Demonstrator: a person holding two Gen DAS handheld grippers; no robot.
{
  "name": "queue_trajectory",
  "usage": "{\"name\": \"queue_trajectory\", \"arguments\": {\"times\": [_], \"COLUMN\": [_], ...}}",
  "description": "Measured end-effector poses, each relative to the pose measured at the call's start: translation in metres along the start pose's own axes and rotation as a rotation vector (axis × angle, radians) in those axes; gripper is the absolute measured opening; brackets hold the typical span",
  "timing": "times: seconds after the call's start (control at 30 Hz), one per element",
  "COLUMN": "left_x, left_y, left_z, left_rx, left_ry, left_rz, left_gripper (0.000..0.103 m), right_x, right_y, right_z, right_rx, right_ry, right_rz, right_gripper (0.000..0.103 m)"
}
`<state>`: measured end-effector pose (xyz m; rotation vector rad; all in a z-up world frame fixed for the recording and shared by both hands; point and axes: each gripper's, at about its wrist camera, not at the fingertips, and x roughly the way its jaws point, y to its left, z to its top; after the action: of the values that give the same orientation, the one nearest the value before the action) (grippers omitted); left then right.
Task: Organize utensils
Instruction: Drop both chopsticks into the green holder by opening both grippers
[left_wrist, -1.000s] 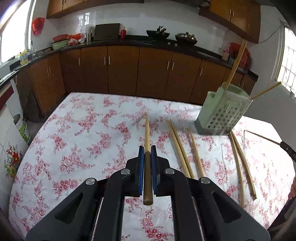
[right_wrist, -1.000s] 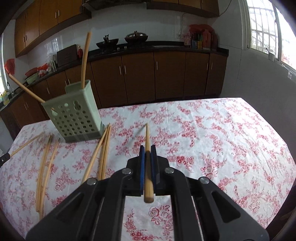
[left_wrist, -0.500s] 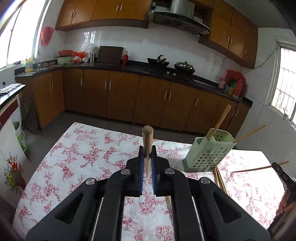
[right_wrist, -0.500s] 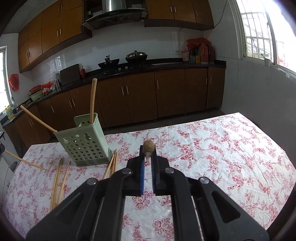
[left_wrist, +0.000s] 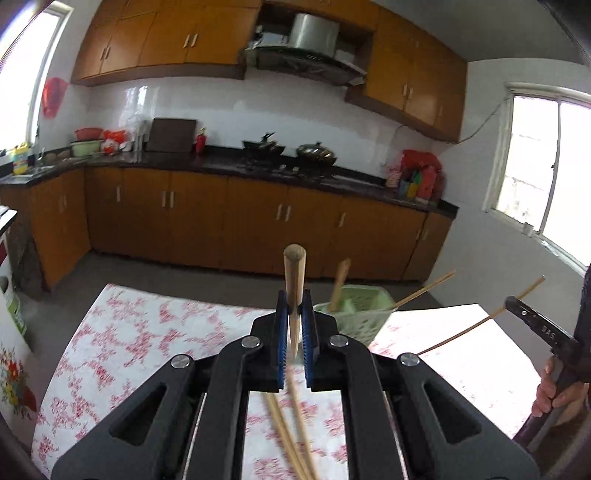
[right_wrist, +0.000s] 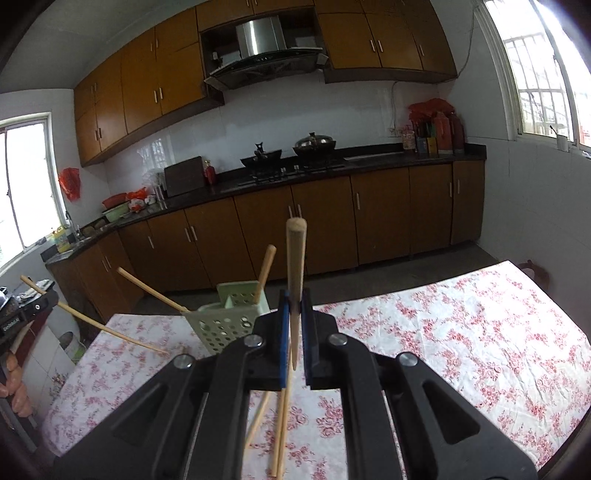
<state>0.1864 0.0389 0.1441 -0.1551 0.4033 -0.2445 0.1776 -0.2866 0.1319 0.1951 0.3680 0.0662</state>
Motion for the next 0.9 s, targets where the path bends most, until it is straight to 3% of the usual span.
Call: {"name": "queue_trajectory", "arguments": {"times": [0.2, 0.4, 0.73, 0.9], "left_x": [0.002, 0.024, 0.076, 0.092], "left_y": [-0.035, -0.061, -0.060, -0.055], "left_z": [0.025, 0.042, 0.033, 0.024], "left_rx": [0.000, 0.020, 0.041, 0.038], "left_ry": [-0.047, -0.080, 0.011, 0.058], "left_rz": [-0.070, -0.041, 0.006, 0.002], "left_gripper": [0.007, 0.007, 0.007, 0.007], "right_x": [-0.022, -0.004, 0.080, 0.103], "right_y": [0.022, 0.034, 0.042, 0.040], "right_z": [0.029, 0.048, 0.043, 0.034], "right_rx": [-0.031, -0.023, -0.017, -0.007], "right_ry": [-0.093, -0.153, -0.020, 0.026], "right_rz": [0.079, 0.097, 0.075, 0.071], "right_gripper": [0.007, 0.007, 0.007, 0.007]}}
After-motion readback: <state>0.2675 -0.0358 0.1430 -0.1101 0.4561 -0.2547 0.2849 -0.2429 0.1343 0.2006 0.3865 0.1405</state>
